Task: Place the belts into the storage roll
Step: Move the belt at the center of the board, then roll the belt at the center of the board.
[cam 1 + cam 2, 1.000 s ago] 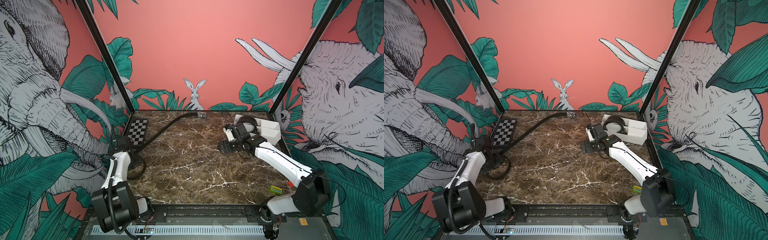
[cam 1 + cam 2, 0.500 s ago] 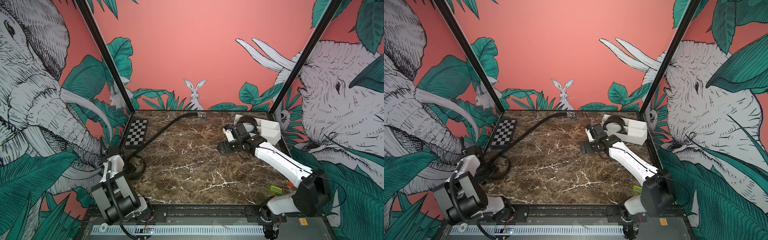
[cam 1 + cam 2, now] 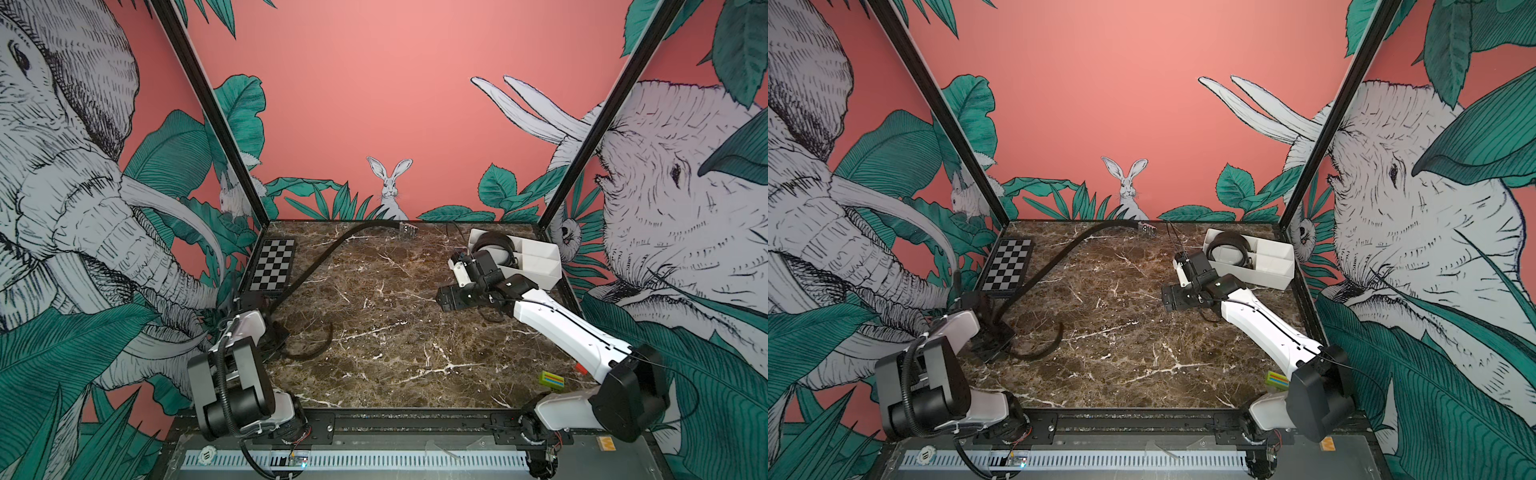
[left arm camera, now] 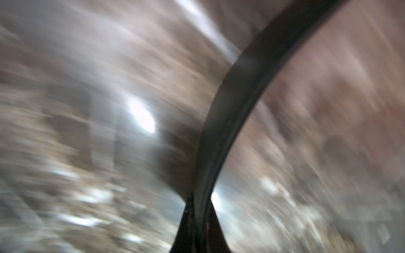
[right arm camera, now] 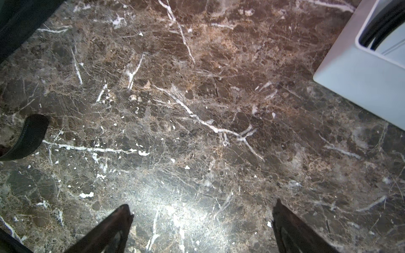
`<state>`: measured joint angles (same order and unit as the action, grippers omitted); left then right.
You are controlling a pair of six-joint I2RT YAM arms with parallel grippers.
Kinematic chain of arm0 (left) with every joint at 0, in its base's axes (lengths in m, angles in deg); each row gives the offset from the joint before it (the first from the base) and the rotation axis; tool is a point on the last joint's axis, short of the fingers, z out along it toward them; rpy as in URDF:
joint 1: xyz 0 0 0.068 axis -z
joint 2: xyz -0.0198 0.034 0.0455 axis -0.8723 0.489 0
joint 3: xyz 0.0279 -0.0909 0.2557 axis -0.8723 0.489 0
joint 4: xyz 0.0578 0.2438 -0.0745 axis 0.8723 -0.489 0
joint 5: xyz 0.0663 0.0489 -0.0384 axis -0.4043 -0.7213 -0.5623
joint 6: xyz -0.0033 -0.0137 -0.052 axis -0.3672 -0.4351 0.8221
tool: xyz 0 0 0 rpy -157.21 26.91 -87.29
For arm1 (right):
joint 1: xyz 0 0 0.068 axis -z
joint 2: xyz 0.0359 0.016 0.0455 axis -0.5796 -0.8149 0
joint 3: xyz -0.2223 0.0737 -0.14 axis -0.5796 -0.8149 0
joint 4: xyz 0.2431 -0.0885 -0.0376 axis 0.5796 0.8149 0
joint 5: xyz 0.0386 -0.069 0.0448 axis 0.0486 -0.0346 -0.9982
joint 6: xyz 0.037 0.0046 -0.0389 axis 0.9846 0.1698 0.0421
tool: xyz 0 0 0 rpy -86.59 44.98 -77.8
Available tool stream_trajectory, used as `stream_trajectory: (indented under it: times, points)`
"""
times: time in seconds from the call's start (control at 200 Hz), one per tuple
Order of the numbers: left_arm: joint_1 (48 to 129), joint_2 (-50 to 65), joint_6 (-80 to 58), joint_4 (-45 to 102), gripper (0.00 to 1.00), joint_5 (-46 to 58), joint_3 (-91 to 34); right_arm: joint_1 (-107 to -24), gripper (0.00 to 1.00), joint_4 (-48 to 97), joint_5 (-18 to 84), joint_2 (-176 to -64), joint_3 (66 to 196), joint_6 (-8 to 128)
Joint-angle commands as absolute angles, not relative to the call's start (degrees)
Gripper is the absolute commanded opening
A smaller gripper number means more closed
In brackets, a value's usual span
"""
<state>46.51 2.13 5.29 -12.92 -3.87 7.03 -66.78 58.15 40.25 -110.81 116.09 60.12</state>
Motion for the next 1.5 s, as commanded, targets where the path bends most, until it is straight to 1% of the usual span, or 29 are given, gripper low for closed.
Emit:
stream_trajectory:
  times: [0.0,0.11,0.195,0.255,0.345,0.38,0.43,0.44,0.46,0.53,0.555,0.635,0.715,0.79,0.855,1.01,1.095,1.16,1.205,1.285,1.36,1.396,1.471,1.496]
  points:
    - [58.88,1.04,12.06,-15.26,0.00,2.42,9.86,-67.07,0.98,57.27,41.63,-109.73,114.66,61.94]
    - [73.66,2.25,17.84,-15.54,0.00,3.30,8.13,-67.07,0.98,57.77,41.21,-110.07,113.80,63.04]
    - [84.32,6.25,20.46,-15.59,0.00,3.75,4.03,-67.07,0.98,57.59,40.53,-110.13,112.87,63.81]
    - [90.55,10.87,20.92,-15.24,0.00,4.85,-0.03,-67.10,0.98,57.40,40.02,-110.16,112.04,64.37]
    - [97.31,18.43,20.53,-14.77,0.00,5.97,-6.76,-67.20,0.98,55.98,37.49,-110.23,110.55,65.87]
    - [98.99,20.99,20.25,-14.62,0.06,5.88,-9.09,-67.26,0.98,55.45,36.68,-110.33,109.89,67.01]
    - [100.34,23.61,20.15,-13.64,0.18,6.49,-11.74,-67.48,0.98,55.66,35.96,-110.66,109.23,69.28]
    - [100.47,24.04,20.20,-13.28,0.22,6.72,-12.11,-67.63,0.98,55.76,35.81,-110.73,109.13,69.68]
    - [100.48,24.73,20.32,-12.72,0.29,7.16,-12.79,-67.86,0.98,55.93,35.51,-110.81,108.89,70.45]
    - [100.50,25.35,20.86,-10.80,0.48,8.20,-14.42,-69.14,0.98,56.82,35.22,-110.87,108.13,73.96]
    - [100.46,25.04,20.98,-10.45,0.54,8.44,-14.85,-69.86,0.98,57.04,35.23,-110.93,107.86,75.33]
    - [100.53,22.50,20.33,-10.84,0.66,7.91,-16.09,-72.56,0.96,57.94,35.75,-111.31,107.34,80.60]
    - [100.47,18.53,19.47,-12.64,0.72,6.15,-16.72,-75.95,0.95,58.70,37.45,-112.59,107.61,86.49]
    - [100.40,15.37,17.98,-14.94,0.75,3.80,-17.51,-78.40,0.95,56.32,38.74,-114.35,107.75,91.51]
    - [98.77,13.24,16.40,-17.21,0.76,2.69,-17.97,-79.98,0.94,54.69,40.94,-116.30,109.51,94.23]
    - [92.47,8.99,12.67,-18.21,0.77,1.72,-15.57,-81.41,0.95,57.35,46.46,-124.54,118.94,92.72]
    - [88.27,8.76,9.70,-17.09,0.78,2.24,-14.37,-81.31,0.91,56.89,49.15,-128.68,121.62,91.27]
    - [85.20,10.12,6.61,-16.43,0.78,1.37,-14.89,-81.00,0.86,57.78,50.49,-131.87,124.35,89.88]
    - [83.35,11.71,4.16,-15.85,0.78,-0.02,-15.84,-80.67,0.80,59.05,50.41,-134.17,126.28,88.78]
    - [79.73,15.33,0.74,-14.68,0.78,-0.83,-18.55,-80.36,0.68,59.34,48.99,-136.97,127.91,87.67]
    - [77.91,18.64,-1.96,-12.60,0.78,-2.05,-21.76,-80.34,0.53,58.52,47.60,-138.81,128.10,87.09]
    - [77.65,20.12,-3.23,-11.09,0.78,-2.52,-23.24,-80.35,0.50,58.95,47.35,-139.59,128.36,86.80]
    - [77.51,24.28,-5.80,-9.13,0.79,-1.79,-27.22,-80.37,0.48,59.32,46.38,-140.94,128.34,85.71]
    - [77.51,25.85,-6.50,-8.72,0.79,-1.23,-28.68,-80.34,0.46,59.50,46.14,-141.27,128.33,85.31]
